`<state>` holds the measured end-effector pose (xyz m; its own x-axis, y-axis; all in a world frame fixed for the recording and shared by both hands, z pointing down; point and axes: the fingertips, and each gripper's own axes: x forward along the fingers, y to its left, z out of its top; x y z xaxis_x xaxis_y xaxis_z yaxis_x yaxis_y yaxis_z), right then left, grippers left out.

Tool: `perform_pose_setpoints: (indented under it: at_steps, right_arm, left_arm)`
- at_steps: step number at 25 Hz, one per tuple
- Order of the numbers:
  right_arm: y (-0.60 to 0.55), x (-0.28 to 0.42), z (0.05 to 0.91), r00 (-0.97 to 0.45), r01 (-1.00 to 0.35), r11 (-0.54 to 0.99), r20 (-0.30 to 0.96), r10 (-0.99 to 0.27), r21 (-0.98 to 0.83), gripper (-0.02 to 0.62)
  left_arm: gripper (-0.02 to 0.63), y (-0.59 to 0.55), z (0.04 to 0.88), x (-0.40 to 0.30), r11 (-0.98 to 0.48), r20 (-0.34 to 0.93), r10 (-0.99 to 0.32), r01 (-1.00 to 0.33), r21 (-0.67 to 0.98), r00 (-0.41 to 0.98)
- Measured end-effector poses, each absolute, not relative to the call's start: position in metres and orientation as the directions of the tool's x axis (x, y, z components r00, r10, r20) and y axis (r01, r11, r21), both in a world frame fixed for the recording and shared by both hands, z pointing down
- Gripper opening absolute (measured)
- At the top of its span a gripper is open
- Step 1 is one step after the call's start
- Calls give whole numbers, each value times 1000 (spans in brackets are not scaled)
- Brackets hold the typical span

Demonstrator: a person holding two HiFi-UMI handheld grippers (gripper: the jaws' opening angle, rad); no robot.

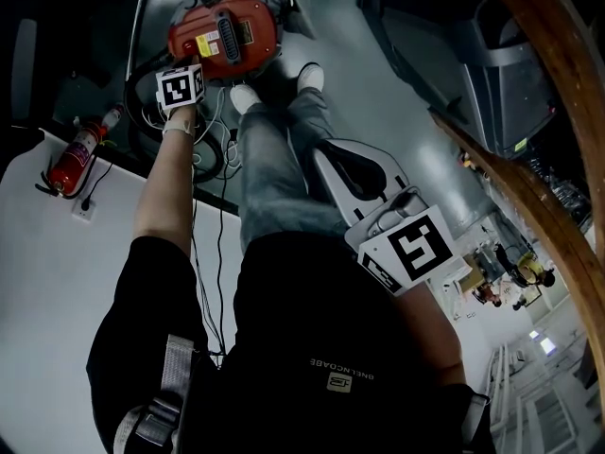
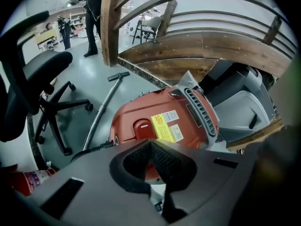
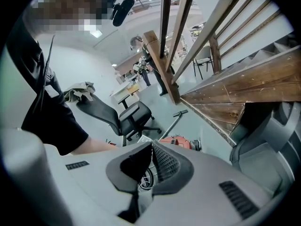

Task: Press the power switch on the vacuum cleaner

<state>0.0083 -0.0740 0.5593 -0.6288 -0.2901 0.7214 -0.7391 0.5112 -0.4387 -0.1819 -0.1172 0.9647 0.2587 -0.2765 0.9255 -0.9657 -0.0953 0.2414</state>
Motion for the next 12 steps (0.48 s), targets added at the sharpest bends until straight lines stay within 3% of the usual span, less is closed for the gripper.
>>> perform_pose_setpoints:
  at_steps: [12]
  right_arm:
    - [-69,15,550,-625,-748,504,716,-313,-432,29]
  left_arm:
    - [15,-115,949,-178,-63,926,-288,-970,237,245]
